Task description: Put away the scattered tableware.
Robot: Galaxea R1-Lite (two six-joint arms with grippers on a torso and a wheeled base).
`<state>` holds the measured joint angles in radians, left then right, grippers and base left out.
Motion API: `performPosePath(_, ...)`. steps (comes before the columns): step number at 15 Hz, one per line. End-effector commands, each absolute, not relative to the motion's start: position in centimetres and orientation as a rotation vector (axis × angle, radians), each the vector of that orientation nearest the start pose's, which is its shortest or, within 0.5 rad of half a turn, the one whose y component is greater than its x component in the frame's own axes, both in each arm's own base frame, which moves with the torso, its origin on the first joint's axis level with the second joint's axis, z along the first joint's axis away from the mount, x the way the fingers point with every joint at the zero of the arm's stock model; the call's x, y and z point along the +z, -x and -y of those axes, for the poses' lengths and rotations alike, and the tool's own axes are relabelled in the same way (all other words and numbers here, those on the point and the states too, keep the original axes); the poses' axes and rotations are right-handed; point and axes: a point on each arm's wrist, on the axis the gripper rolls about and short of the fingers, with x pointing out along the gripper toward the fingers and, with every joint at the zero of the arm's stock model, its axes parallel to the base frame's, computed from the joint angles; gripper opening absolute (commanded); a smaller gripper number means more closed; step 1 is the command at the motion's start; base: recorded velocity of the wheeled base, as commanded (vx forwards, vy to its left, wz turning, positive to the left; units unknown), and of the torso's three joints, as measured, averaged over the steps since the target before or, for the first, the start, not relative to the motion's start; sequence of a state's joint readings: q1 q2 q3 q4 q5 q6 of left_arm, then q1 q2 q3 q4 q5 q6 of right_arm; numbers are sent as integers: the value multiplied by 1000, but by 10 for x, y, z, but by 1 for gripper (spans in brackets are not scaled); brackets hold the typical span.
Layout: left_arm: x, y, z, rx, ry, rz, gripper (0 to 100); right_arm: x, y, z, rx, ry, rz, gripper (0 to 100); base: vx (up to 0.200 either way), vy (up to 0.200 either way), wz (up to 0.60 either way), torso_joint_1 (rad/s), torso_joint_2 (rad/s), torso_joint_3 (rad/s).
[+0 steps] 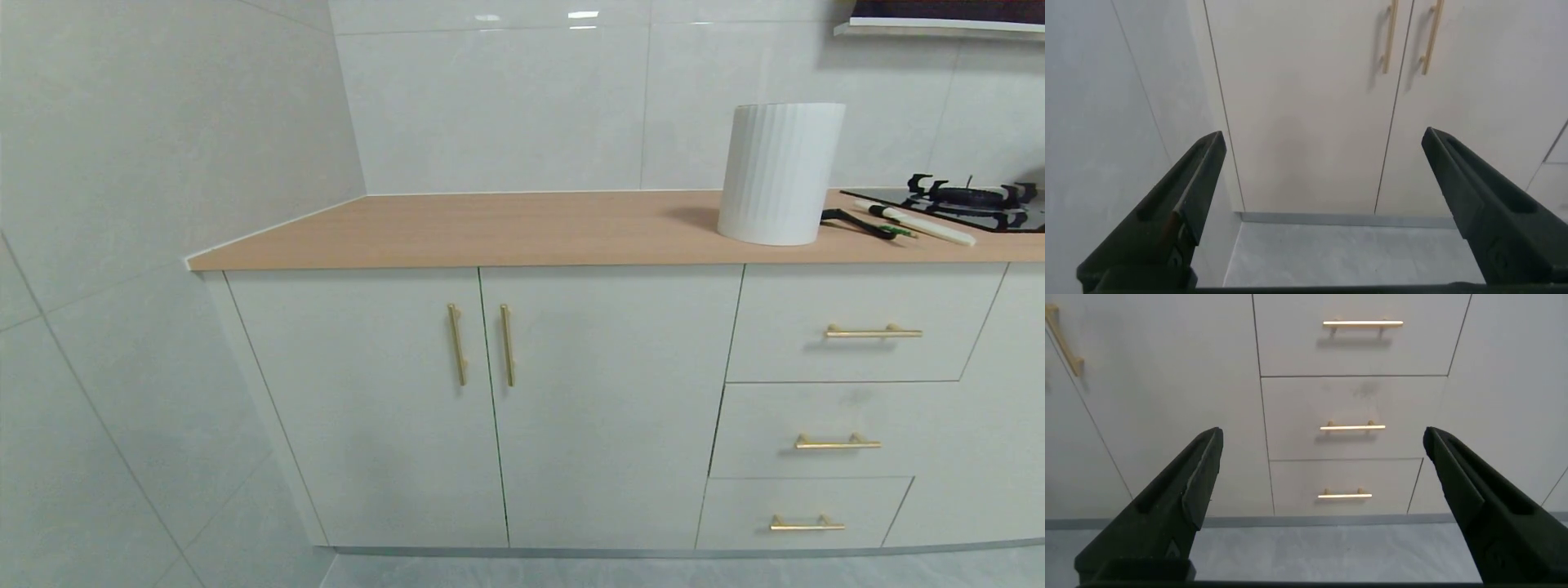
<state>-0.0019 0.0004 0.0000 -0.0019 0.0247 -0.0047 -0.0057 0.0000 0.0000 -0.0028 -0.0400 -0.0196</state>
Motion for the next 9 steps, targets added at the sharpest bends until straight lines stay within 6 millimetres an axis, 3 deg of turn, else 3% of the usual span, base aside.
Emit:
performPosePath(1,76,23,-1,23,5,3,100,76,23,1,-44,20,1,100,0,-200,0,7,7,-2)
performPosePath(9,76,23,-1,23,6,3,100,76,23,1,-44,20,1,100,0,-200,0,2,4,3)
